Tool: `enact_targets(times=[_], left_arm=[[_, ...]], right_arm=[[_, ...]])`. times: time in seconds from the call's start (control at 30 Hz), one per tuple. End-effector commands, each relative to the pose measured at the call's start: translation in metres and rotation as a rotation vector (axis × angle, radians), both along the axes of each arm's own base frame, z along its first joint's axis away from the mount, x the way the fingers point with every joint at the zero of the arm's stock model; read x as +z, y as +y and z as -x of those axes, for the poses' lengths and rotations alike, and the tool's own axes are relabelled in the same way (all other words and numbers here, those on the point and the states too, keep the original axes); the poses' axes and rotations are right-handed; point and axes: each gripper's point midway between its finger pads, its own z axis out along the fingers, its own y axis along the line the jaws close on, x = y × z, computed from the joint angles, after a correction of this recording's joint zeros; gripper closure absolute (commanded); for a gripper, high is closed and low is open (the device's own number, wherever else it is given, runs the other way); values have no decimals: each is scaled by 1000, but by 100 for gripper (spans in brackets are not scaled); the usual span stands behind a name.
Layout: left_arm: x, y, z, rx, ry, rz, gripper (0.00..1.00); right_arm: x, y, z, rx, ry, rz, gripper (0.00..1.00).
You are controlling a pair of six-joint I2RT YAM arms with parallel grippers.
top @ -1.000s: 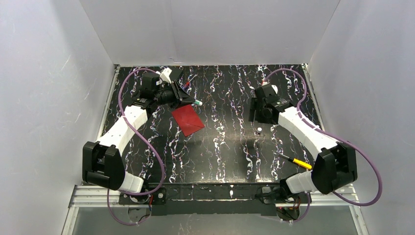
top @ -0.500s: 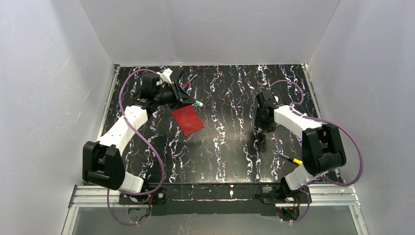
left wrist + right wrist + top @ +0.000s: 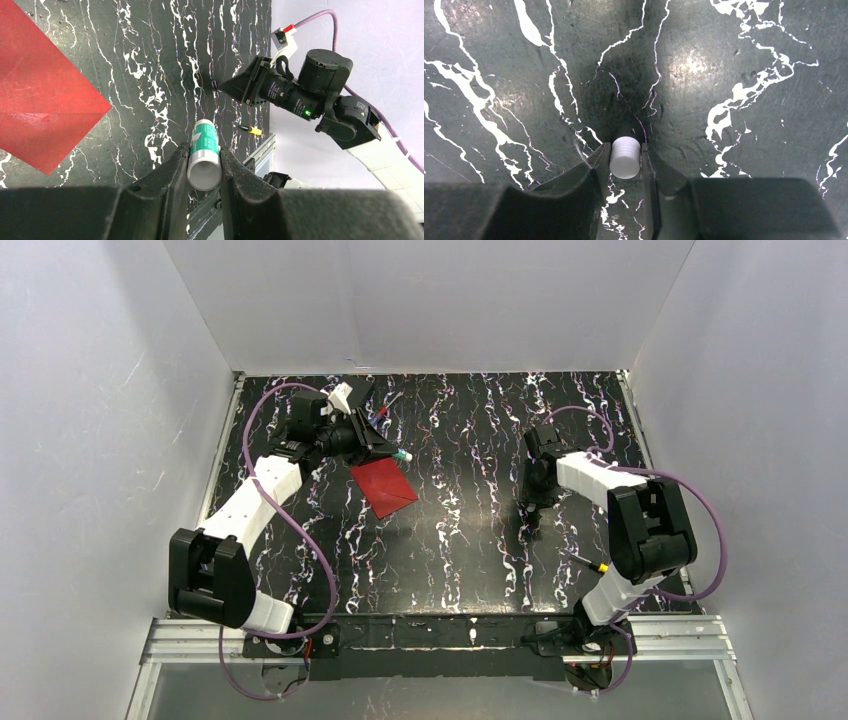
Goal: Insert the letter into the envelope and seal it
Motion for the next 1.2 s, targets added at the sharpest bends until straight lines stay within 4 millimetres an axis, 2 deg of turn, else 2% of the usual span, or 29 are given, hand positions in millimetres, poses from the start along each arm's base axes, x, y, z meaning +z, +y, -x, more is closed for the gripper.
enact_targets(times=[0.0, 0.07, 0.1, 0.17, 0.23, 0.27, 0.33, 0.4, 0.53, 0.6, 0.7, 0.8, 0.9, 1.17], left_arm=[[8, 3, 1, -1, -22, -1, 100], [8, 3, 1, -1, -21, 0, 100], [7, 3, 1, 1, -22, 0, 100], [9, 2, 1, 1, -20, 8, 100], [12, -1, 0, -1, -19, 29, 100], [15, -3, -1, 0, -15, 50, 100], [24, -9, -6, 6, -6, 115, 100], [38, -19, -11, 8, 5, 217, 100], [62, -32, -17, -4, 46, 316, 100], [75, -35, -20, -9, 49, 343, 100], [95, -38, -21, -19, 52, 383, 100], [110, -42, -22, -31, 59, 417, 100], [121, -45, -18, -57, 61, 436, 100], [128, -45, -14, -65, 45, 441, 100]], right_arm=[[7, 3, -14, 13, -17, -10, 67], [9, 4, -14, 16, -17, -12, 73], [12, 4, -16, 19, -25, -15, 80], [19, 7, -19, 25, -45, -25, 86], [33, 16, -26, 49, -86, -72, 89], [47, 25, -32, 72, -127, -122, 90], [79, 50, -41, 131, -215, -260, 90], [122, 82, -47, 185, -313, -447, 90], [219, 133, -52, 223, -485, -850, 89], [259, 149, -50, 217, -531, -1025, 89], [305, 162, -46, 221, -598, -1193, 89], [328, 175, -44, 252, -604, -1239, 88], [341, 189, -41, 304, -606, -1251, 86], [346, 206, -34, 382, -595, -1220, 85]])
